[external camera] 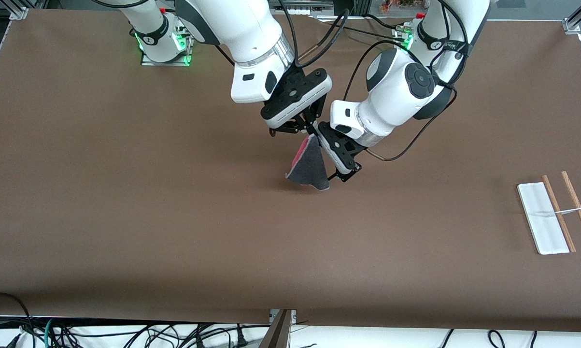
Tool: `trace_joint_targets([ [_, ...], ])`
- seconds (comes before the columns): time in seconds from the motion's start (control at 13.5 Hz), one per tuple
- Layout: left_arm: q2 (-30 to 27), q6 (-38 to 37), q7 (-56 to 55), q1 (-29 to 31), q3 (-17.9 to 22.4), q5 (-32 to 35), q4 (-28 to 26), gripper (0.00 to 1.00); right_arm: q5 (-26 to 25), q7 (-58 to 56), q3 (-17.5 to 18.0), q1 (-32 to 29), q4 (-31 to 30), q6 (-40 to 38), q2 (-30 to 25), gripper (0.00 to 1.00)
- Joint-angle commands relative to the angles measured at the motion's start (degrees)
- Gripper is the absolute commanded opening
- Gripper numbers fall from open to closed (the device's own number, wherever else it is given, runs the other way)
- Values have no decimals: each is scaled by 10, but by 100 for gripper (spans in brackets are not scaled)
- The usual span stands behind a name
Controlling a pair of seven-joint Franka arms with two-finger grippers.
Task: Pass towel and hang on rack
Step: 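Close the left gripper on the towel edge below the right gripper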
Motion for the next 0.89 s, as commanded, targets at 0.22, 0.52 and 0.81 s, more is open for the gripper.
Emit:
trace_joint_targets([
  [0.22, 1, 6, 14, -7, 5, -16, 5, 90, -5, -3, 3, -1, 8, -5, -2, 0],
  [0.52, -2, 5, 16, -6, 5, -11, 5, 97, -5, -3, 3, -1, 8, -6, -2, 0],
  [0.81, -7, 1, 38, -4, 5, -14, 2, 97, -4, -3, 2, -1, 8, -7, -2, 0],
])
